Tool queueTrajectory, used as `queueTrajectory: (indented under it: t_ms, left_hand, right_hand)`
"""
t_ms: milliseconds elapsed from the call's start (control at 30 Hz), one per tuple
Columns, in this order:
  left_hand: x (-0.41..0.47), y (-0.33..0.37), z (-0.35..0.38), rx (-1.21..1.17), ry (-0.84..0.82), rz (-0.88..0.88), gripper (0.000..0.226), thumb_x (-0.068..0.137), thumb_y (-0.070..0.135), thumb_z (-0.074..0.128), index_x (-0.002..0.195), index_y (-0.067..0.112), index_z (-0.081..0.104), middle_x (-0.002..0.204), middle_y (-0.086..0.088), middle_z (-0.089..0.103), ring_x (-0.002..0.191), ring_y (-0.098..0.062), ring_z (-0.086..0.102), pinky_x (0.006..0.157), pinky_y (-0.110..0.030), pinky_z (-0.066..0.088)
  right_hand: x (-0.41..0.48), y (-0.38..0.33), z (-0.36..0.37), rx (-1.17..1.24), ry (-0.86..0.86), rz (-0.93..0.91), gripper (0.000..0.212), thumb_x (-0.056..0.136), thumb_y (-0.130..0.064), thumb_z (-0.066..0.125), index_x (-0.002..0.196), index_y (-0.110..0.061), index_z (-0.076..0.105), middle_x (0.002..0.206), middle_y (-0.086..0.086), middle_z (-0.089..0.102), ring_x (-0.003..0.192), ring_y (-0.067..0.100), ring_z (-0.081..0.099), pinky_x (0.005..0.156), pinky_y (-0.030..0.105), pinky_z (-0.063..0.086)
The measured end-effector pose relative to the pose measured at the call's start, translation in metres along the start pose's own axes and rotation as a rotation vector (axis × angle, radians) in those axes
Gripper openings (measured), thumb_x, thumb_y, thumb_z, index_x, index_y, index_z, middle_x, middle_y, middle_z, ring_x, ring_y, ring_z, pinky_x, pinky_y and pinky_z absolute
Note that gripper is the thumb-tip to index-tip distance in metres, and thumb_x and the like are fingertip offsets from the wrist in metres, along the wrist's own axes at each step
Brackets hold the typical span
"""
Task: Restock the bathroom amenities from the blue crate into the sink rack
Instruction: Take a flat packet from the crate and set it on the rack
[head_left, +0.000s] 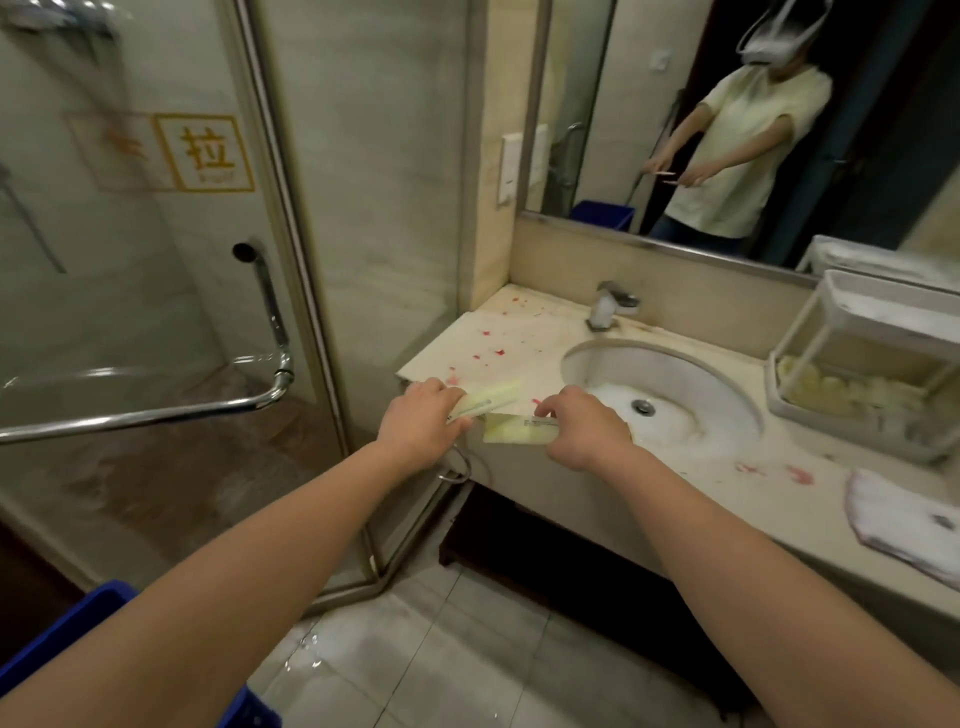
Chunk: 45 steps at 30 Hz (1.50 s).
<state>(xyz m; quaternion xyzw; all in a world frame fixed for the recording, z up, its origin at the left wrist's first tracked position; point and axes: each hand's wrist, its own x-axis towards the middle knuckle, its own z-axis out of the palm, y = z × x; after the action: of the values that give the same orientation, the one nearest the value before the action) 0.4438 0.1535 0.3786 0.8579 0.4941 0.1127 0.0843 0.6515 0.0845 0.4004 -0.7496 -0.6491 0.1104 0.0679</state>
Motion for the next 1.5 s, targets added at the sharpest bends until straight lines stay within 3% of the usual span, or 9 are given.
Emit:
queueTrajectory:
  t_ms: [333, 467, 567, 800, 933, 1133, 1300, 1400, 1500]
  left_hand:
    - [0.061, 0.082, -0.007, 0.014, -0.012, 0.158, 0.04, 0.095, 0.045, 0.051, 0.128, 0.022, 0.055, 0.116, -0.001, 0.051, 0.108, -0.022, 0.048, 0.083, -0.036, 0.043]
    - [0.089, 0.114, -0.007, -0.02, -0.019, 0.231, 0.031, 0.095, 0.045, 0.05, 0.119, 0.025, 0.058, 0.104, 0.002, 0.048, 0.096, -0.02, 0.048, 0.07, -0.034, 0.04]
    - [0.11, 0.137, -0.003, -0.055, -0.035, 0.278, 0.029, 0.096, 0.046, 0.05, 0.115, 0.026, 0.059, 0.1, 0.004, 0.047, 0.089, -0.018, 0.051, 0.067, -0.034, 0.045]
    - [0.173, 0.188, 0.015, -0.123, -0.042, 0.431, 0.035, 0.095, 0.046, 0.053, 0.126, 0.029, 0.058, 0.107, 0.002, 0.051, 0.091, -0.017, 0.053, 0.073, -0.039, 0.053]
    - [0.214, 0.215, 0.018, -0.145, -0.017, 0.517, 0.031, 0.093, 0.047, 0.055, 0.115, 0.025, 0.061, 0.107, 0.001, 0.056, 0.085, -0.017, 0.054, 0.072, -0.04, 0.053]
    - [0.266, 0.25, 0.016, -0.188, -0.025, 0.63, 0.038, 0.094, 0.046, 0.055, 0.125, 0.025, 0.058, 0.109, 0.002, 0.055, 0.093, -0.017, 0.055, 0.077, -0.038, 0.053]
    - [0.3, 0.278, 0.022, -0.196, -0.036, 0.714, 0.035, 0.094, 0.044, 0.056, 0.122, 0.023, 0.06, 0.109, 0.002, 0.054, 0.092, -0.017, 0.055, 0.072, -0.034, 0.049]
    - [0.317, 0.295, 0.028, -0.221, -0.035, 0.753, 0.034, 0.094, 0.043, 0.056, 0.122, 0.023, 0.061, 0.106, 0.003, 0.054, 0.089, -0.015, 0.053, 0.065, -0.029, 0.045]
    - [0.331, 0.314, 0.033, -0.254, -0.041, 0.767, 0.034, 0.094, 0.043, 0.056, 0.122, 0.024, 0.062, 0.106, 0.002, 0.055, 0.087, -0.016, 0.055, 0.07, -0.034, 0.052]
  right_hand:
    - [-0.025, 0.077, -0.057, 0.041, 0.103, 0.203, 0.057, 0.078, -0.002, 0.054, 0.127, -0.031, 0.056, 0.123, -0.006, 0.048, 0.112, 0.017, 0.052, 0.063, 0.027, 0.036]
    - [-0.034, 0.105, -0.073, 0.067, 0.142, 0.284, 0.053, 0.08, -0.004, 0.054, 0.126, -0.029, 0.058, 0.124, -0.006, 0.047, 0.112, 0.017, 0.052, 0.071, 0.03, 0.043]
    - [-0.036, 0.126, -0.083, 0.082, 0.161, 0.349, 0.051, 0.08, -0.003, 0.055, 0.124, -0.029, 0.058, 0.124, -0.006, 0.047, 0.11, 0.017, 0.052, 0.068, 0.028, 0.041]
    - [-0.032, 0.17, -0.102, 0.055, 0.206, 0.515, 0.051, 0.08, -0.003, 0.055, 0.124, -0.028, 0.058, 0.125, -0.005, 0.047, 0.105, 0.02, 0.056, 0.061, 0.031, 0.045]
    - [-0.017, 0.195, -0.117, 0.056, 0.243, 0.594, 0.052, 0.081, -0.003, 0.056, 0.126, -0.028, 0.058, 0.128, -0.004, 0.045, 0.107, 0.021, 0.055, 0.062, 0.031, 0.044]
    - [0.007, 0.227, -0.134, 0.004, 0.317, 0.663, 0.054, 0.08, -0.009, 0.062, 0.13, -0.03, 0.058, 0.128, -0.003, 0.048, 0.112, 0.02, 0.054, 0.073, 0.03, 0.043]
    - [0.014, 0.254, -0.142, 0.025, 0.365, 0.725, 0.052, 0.079, -0.023, 0.072, 0.13, -0.027, 0.06, 0.13, -0.002, 0.048, 0.115, 0.022, 0.053, 0.081, 0.035, 0.049]
    - [0.016, 0.269, -0.148, 0.035, 0.395, 0.76, 0.051, 0.08, -0.017, 0.07, 0.129, -0.028, 0.061, 0.129, -0.003, 0.049, 0.114, 0.022, 0.054, 0.082, 0.036, 0.05]
    - [0.021, 0.289, -0.157, 0.033, 0.419, 0.782, 0.049, 0.081, -0.011, 0.068, 0.127, -0.029, 0.062, 0.126, -0.003, 0.051, 0.11, 0.023, 0.056, 0.074, 0.032, 0.044]
